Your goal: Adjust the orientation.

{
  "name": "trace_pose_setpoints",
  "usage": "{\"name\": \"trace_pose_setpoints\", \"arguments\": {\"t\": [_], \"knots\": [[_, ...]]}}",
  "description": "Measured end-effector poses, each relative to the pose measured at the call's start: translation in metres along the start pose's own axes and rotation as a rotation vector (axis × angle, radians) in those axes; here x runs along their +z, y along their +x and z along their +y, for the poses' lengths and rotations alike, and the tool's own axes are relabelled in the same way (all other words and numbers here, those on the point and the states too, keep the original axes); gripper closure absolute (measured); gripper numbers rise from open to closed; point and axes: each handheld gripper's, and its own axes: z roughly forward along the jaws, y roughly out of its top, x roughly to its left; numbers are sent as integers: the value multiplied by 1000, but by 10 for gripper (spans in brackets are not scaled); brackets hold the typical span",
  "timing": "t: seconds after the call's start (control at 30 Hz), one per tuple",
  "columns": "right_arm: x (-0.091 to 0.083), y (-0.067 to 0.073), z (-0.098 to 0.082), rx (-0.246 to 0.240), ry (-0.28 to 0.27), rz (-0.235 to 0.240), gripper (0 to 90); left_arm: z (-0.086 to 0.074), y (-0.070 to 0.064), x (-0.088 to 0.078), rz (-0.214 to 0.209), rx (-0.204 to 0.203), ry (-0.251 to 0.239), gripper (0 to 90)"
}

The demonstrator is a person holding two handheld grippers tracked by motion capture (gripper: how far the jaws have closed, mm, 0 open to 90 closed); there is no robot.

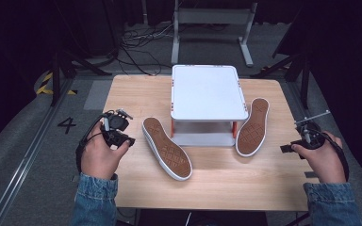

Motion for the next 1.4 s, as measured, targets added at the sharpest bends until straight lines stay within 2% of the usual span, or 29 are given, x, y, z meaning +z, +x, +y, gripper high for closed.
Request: {"name": "trace_pose_setpoints", "arguments": {"t": [0.03, 0.1, 0.2, 0.27, 0.3, 0.33, 0.37, 0.4, 0.43, 0.47, 0.5, 0.53, 0.57, 0.6, 0.63, 0.73, 0.77, 0.87, 0.93, 0.97, 1.03, 1.2, 1.3, 1.4], "knots": [[1, 1, 0, -15, 3, -3, 351, 1, -1, 0, -4, 6, -1, 672], [5, 5, 0, -3, 10, -13, 401, 2, -3, 2, -2, 18, 2, 672], [6, 13, 0, -55, 19, -61, 545, 5, -8, 3, -19, 45, 2, 662], [1, 14, 1, -102, -30, -58, 611, 7, -11, 3, -17, 55, 0, 656], [1, 13, 0, -116, -45, -48, 606, 8, -12, 3, -13, 63, 0, 655], [1, 12, 0, -150, -79, -25, 585, 9, -13, 4, -4, 66, -1, 648], [3, 8, -2, -186, -161, -14, 575, 9, -14, 5, 2, 67, -1, 639], [5, 6, -3, -189, -173, -16, 574, 10, -15, 6, 3, 67, 0, 638], [7, 0, -4, -109, -122, 5, 538, 10, -15, 6, 0, 70, 6, 636], [8, -4, -4, -29, -93, 35, 660, 11, -16, 7, -2, 77, 10, 635], [7, -6, -4, -29, -69, 46, 795, 12, -17, 8, -4, 76, 11, 634], [4, -7, -4, -30, -49, 37, 816, 13, -17, 9, -2, 83, 15, 633], [2, -5, -3, -61, -47, 0, 829, 14, -18, 9, -5, 84, 15, 629], [1, -4, -2, -87, -43, -6, 826, 15, -19, 10, -4, 86, 15, 629], [1, -4, -2, -87, -43, -6, 826, 15, -19, 10, -4, 86, 15, 629], [-6, 3, -1, -148, -82, -16, 807, 19, -24, 13, -3, 107, 2, 633], [-6, 3, -1, -148, -82, -16, 807, 20, -27, 14, -7, 118, -3, 633], [-9, 9, -1, -154, -96, -17, 869, 23, -31, 19, -95, 141, -35, 672], [-10, 10, -1, -154, -94, -8, 896, 25, -36, 22, -124, 155, -46, 684], [-10, 12, -1, -159, -92, 14, 900, 26, -38, 23, -124, 167, -41, 704], [-9, 15, -1, -167, -85, 29, 900, 28, -44, 29, -123, 190, -19, 731], [-7, 18, 0, -176, -78, 33, 900, 30, -60, 47, -110, 268, 63, 819], [-8, 18, 0, -172, -86, 37, 898, 31, -67, 54, -98, 290, 74, 833], [-9, 17, 0, -178, -92, 34, 883, 30, -67, 58, -86, 287, 90, 855]]}}
